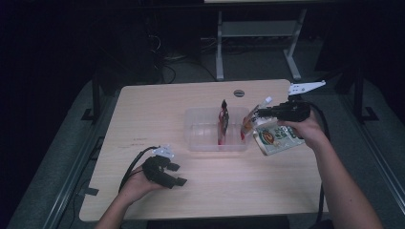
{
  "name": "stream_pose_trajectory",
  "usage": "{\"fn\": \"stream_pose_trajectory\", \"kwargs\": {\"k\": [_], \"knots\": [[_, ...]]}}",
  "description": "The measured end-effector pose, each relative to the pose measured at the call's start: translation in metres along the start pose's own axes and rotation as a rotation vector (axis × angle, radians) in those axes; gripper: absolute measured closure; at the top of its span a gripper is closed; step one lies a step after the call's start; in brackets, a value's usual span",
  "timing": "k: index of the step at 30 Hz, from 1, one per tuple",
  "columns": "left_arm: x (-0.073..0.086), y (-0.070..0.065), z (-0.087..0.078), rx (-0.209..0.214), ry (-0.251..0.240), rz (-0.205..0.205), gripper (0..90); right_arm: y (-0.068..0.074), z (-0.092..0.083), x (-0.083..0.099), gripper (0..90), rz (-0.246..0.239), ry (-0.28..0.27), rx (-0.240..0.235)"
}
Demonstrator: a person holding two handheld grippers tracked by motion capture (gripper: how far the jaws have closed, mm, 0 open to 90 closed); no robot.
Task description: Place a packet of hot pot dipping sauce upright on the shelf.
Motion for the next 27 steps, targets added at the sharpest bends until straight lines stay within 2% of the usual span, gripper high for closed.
{"fn": "stream_pose_trajectory", "kwargs": {"k": [18, 27], "knots": [[0.001, -0.001, 0.002, 0.008, 0.01, 0.01, 30.4, -0.005, 0.024, 0.006, 89.4, 0.019, 0.01, 0.002], [0.001, -0.002, 0.003, 0.01, 0.014, 0.016, 30.4, -0.008, 0.037, 0.014, 89.1, 0.03, 0.034, 0.013]]}}
Point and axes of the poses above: each handheld gripper's, and its own axes: z roughly forward along the jaws, x roughly out of its underside, y roughly to its left, the point moved 6 cm from there along z, roughly forward along the jaws, and after that the axes turned 1 degree about x, right-handed, at the moved point
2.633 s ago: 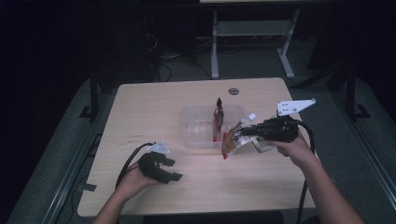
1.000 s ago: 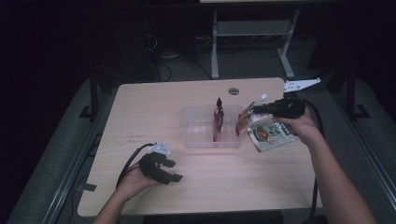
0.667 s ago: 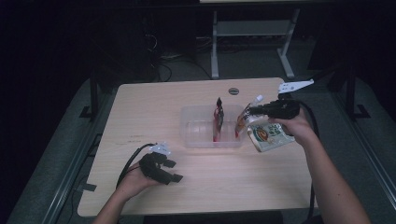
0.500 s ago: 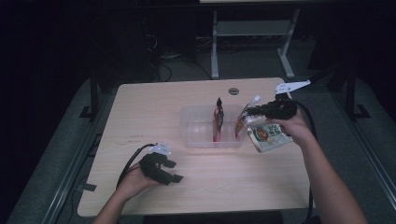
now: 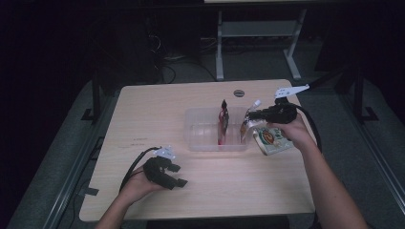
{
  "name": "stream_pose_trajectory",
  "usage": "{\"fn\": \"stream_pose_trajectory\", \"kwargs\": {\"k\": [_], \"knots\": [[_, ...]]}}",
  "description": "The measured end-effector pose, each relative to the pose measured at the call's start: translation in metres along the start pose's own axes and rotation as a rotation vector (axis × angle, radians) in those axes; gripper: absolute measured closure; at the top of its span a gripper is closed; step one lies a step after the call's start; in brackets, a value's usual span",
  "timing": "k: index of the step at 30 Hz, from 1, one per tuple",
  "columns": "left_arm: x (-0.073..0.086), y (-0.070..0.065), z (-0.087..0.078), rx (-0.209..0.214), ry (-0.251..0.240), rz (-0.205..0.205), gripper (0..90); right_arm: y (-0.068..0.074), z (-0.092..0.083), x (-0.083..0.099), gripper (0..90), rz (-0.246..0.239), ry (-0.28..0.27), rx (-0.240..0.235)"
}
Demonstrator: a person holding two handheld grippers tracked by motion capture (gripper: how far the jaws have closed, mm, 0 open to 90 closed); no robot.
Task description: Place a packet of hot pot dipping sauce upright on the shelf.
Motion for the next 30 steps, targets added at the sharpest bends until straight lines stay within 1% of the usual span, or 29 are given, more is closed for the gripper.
{"fn": "stream_pose_trajectory", "kwargs": {"k": [9, 16, 18, 21, 24, 30], "knots": [[0.001, 0.0, 0.001, 0.004, 0.001, 0.0, 30.4, -0.001, 0.011, 0.004, 89.0, 0.002, 0.02, 0.009], [0.001, 0.0, 0.002, 0.005, 0.006, 0.0, 30.4, -0.002, 0.012, 0.003, 87.7, 0.005, 0.011, 0.015], [0.001, 0.0, 0.002, 0.005, 0.007, 0.001, 30.4, -0.002, 0.011, 0.003, 86.7, 0.01, -0.001, 0.009], [0.001, 0.0, 0.003, 0.007, 0.005, 0.0, 30.4, -0.001, 0.01, 0.0, 83.1, 0.036, -0.022, -0.004], [0.001, 0.0, 0.003, 0.008, 0.01, 0.004, 30.4, -0.001, 0.01, 0.0, 79.4, 0.027, -0.017, 0.002], [0.001, 0.0, 0.003, 0.009, 0.015, 0.002, 30.4, 0.001, 0.008, 0.0, 72.8, 0.026, -0.002, 0.013]]}}
Point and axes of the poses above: each handheld gripper's, and its own axes: z roughly forward along the jaws, x roughly out of its underside, y roughly to its left, the point moved 6 cm from there along z, roughly forward along the jaws, and after that the axes turned 1 degree about x, right-handed, at the moved point
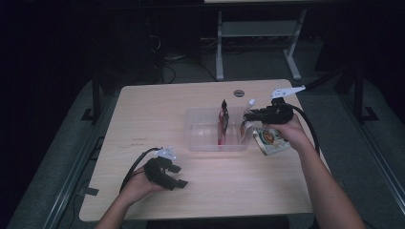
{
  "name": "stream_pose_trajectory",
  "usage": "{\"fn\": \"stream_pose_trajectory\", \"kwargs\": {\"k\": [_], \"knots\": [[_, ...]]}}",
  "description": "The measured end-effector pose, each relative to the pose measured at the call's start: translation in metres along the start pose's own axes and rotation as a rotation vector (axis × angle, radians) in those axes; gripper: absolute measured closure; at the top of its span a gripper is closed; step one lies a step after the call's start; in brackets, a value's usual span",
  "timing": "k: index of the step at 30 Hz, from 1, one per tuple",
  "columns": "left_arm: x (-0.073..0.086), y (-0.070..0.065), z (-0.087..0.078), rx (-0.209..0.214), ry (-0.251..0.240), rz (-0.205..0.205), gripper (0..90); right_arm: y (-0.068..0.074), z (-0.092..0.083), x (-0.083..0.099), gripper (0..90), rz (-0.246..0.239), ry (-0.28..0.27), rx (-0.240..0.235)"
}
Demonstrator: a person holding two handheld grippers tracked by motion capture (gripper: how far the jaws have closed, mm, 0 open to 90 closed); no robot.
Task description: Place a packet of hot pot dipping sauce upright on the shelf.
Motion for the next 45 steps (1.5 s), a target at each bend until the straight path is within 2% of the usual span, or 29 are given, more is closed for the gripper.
{"fn": "stream_pose_trajectory", "kwargs": {"k": [9, 13, 19, 24, 29, 32, 36, 45], "knots": [[0.0, 0.0, 0.0, 0.001, -0.003, -0.002, 30.3, 0.004, -0.008, -0.005, 65.6, -0.018, -0.012, 0.017], [0.0, 0.0, -0.001, 0.0, -0.007, -0.003, 30.4, 0.007, -0.014, -0.008, 59.8, -0.035, -0.014, 0.037], [0.0, 0.0, -0.001, 0.0, -0.01, -0.004, 30.3, 0.013, -0.025, -0.011, 48.2, -0.031, -0.022, 0.044], [0.0, 0.0, -0.003, -0.001, -0.012, -0.002, 30.4, 0.018, -0.033, -0.008, 35.9, -0.018, 0.003, 0.065], [0.0, 0.0, -0.004, -0.002, -0.011, 0.002, 30.3, 0.026, -0.038, -0.003, 26.7, -0.027, 0.042, 0.081], [0.0, -0.001, -0.005, -0.006, -0.012, 0.005, 29.7, 0.033, -0.043, 0.001, 25.7, -0.026, 0.027, 0.086], [0.0, 0.0, -0.005, -0.011, -0.009, 0.01, 29.3, 0.04, -0.045, 0.013, 23.4, -0.027, 0.046, 0.087], [0.0, -0.001, -0.007, -0.013, -0.014, 0.015, 29.0, 0.049, -0.054, 0.035, 22.6, -0.027, 0.064, 0.128]]}}
Point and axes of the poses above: each handheld gripper's, and its own axes: z roughly forward along the jaws, x roughly out of its underside, y roughly to its left, the point moved 6 cm from there along z, roughly forward along the jaws, and after that the axes turned 1 degree about x, right-handed, at the moved point
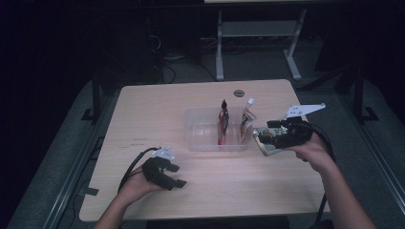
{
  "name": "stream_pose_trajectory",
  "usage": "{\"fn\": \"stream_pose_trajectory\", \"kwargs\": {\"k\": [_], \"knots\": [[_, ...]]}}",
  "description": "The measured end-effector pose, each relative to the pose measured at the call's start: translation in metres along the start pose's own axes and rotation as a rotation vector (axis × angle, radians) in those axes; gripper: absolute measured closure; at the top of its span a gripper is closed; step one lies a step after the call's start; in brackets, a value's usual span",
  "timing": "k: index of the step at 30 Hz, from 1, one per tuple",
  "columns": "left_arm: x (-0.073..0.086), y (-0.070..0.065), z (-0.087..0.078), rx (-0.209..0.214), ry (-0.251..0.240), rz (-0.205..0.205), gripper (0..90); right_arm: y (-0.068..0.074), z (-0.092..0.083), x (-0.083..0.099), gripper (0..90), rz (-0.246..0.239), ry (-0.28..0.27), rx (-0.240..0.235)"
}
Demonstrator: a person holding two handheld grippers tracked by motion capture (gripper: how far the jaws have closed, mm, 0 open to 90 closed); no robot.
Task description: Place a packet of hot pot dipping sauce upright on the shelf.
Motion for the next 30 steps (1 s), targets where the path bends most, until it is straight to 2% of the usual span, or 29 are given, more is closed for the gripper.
{"fn": "stream_pose_trajectory", "kwargs": {"k": [7, 10, 13, 18, 21, 25, 27, 29, 30], "knots": [[0.001, 0.0, -0.002, -0.005, -0.007, 0.006, 28.8, 0.0, -0.004, 0.023, 22.7, 0.023, 0.026, 0.014], [0.001, 0.0, -0.003, -0.006, -0.012, 0.001, 28.8, -0.001, -0.003, 0.038, 22.7, 0.032, 0.055, 0.024], [0.001, 0.001, -0.003, -0.006, -0.014, 0.003, 28.8, -0.007, 0.001, 0.051, 23.0, 0.037, 0.098, 0.035], [0.001, -0.001, -0.003, -0.004, -0.015, 0.006, 28.8, -0.019, 0.007, 0.062, 26.7, 0.059, 0.122, 0.067], [0.001, 0.0, -0.003, -0.006, -0.013, 0.006, 28.8, -0.026, 0.009, 0.065, 35.5, 0.072, 0.123, 0.098], [0.001, 0.0, -0.004, -0.005, -0.004, 0.008, 28.8, -0.038, 0.011, 0.064, 52.6, 0.106, 0.105, 0.142], [0.001, 0.0, -0.003, -0.004, -0.002, 0.006, 28.8, -0.047, 0.013, 0.062, 62.6, 0.123, 0.096, 0.166], [0.001, 0.0, -0.003, -0.003, 0.001, 0.004, 28.8, -0.058, 0.015, 0.059, 76.5, 0.14, 0.075, 0.196], [0.001, 0.001, -0.002, -0.003, -0.001, 0.005, 28.8, -0.062, 0.016, 0.058, 81.9, 0.15, 0.087, 0.21]]}}
Point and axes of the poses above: each handheld gripper's, and its own axes: z roughly forward along the jaws, x roughly out of its underside, y roughly to its left, the point moved 6 cm from there along z, roughly forward along the jaws, and after that the axes turned 1 degree about x, right-handed, at the moved point
